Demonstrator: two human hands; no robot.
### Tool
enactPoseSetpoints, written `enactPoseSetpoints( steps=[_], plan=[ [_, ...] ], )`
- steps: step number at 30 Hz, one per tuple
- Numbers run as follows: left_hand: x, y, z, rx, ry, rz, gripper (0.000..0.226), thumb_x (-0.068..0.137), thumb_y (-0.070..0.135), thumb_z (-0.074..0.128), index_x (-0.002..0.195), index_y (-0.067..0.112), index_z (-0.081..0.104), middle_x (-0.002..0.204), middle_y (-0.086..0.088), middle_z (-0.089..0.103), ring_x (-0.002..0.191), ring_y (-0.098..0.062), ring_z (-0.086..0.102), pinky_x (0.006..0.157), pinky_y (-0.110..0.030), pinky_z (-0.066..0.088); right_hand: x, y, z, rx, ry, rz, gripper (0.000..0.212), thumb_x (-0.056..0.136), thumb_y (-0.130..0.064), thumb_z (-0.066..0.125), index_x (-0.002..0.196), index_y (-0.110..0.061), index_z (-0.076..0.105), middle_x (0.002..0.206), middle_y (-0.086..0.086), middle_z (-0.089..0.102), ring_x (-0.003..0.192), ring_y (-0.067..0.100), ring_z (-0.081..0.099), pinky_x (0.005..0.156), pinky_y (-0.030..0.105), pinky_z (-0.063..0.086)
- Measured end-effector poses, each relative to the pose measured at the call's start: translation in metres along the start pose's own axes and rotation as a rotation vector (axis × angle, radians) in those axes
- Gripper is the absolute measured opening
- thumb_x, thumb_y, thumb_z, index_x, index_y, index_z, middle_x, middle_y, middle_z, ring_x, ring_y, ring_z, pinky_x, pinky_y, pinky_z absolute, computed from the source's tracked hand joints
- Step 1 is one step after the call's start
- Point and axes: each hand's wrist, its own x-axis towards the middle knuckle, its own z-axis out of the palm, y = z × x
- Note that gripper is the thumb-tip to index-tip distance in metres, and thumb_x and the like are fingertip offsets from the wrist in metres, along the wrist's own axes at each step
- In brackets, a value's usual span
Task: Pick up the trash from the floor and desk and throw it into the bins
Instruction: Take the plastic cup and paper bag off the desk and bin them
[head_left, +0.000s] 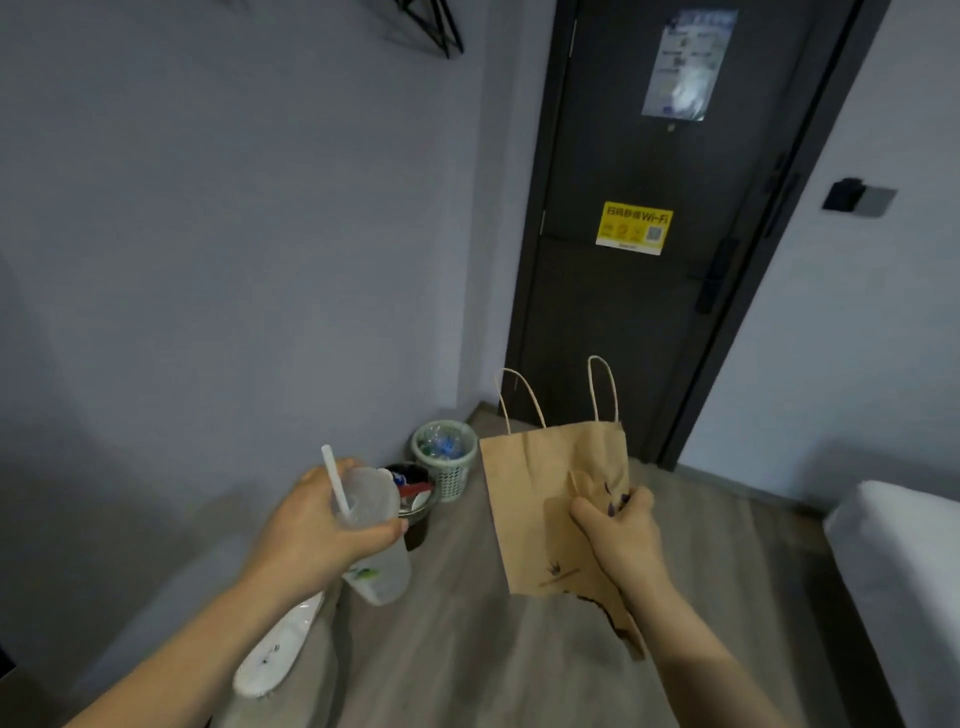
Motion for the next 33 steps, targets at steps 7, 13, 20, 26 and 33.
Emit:
enactPoseSetpoints(
  steps=[7, 13, 20, 26, 33],
  plan=[
    [0.141, -0.033, 0.009, -0.045, 0.002, -0.035, 0.042, 0.063, 0.035, 0.085, 0.085, 0.04, 0.049, 0.097, 0.016, 0.053, 0.086, -0.002, 0.054, 0.068, -0.023, 0.044, 0.124, -0.012, 0.072, -0.039, -0.085, 0.033, 0.069, 0.085, -0.014, 0.068, 0.136, -0.01, 0.023, 0.099, -0.004, 0.048, 0.088, 0.014, 0.053, 0.069, 0.027, 0.047],
    [0.237, -0.056, 0.009, 0.004, -0.005, -0.068, 0.047, 0.064, 0.033, 0.085, 0.079, 0.044, 0.042, 0.09, 0.024, 0.043, 0.09, -0.011, 0.049, 0.067, -0.024, 0.039, 0.208, -0.02, 0.131, -0.17, -0.142, 0.07, 0.061, 0.085, -0.022, 0.07, 0.134, -0.013, 0.034, 0.101, -0.002, 0.055, 0.094, 0.021, 0.06, 0.076, 0.038, 0.054],
    [0.326, -0.086, 0.02, 0.022, 0.003, -0.161, 0.053, 0.063, 0.033, 0.085, 0.104, 0.035, 0.051, 0.107, 0.008, 0.049, 0.098, -0.014, 0.051, 0.076, -0.026, 0.04, 0.307, -0.022, 0.194, -0.24, -0.217, 0.089, 0.061, 0.083, -0.02, 0.071, 0.135, -0.013, 0.038, 0.103, -0.003, 0.056, 0.095, 0.021, 0.059, 0.083, 0.043, 0.055],
    [0.414, -0.108, 0.046, 0.092, 0.036, -0.257, 0.068, 0.063, 0.045, 0.083, 0.12, 0.032, 0.047, 0.115, 0.009, 0.044, 0.099, -0.011, 0.047, 0.079, -0.024, 0.037, 0.413, -0.01, 0.246, -0.22, -0.326, 0.153, 0.061, 0.085, -0.02, 0.07, 0.136, -0.014, 0.036, 0.115, 0.006, 0.056, 0.09, 0.02, 0.059, 0.067, 0.035, 0.059],
    [0.506, -0.124, 0.085, 0.096, 0.071, -0.376, 0.073, 0.062, 0.046, 0.083, 0.124, 0.03, 0.047, 0.116, 0.009, 0.046, 0.099, -0.009, 0.046, 0.08, -0.023, 0.036, 0.535, -0.002, 0.294, -0.368, -0.406, 0.168, 0.037, 0.086, -0.009, 0.064, 0.117, -0.011, 0.044, 0.108, 0.012, 0.06, 0.081, 0.019, 0.058, 0.07, 0.041, 0.055]
  ],
)
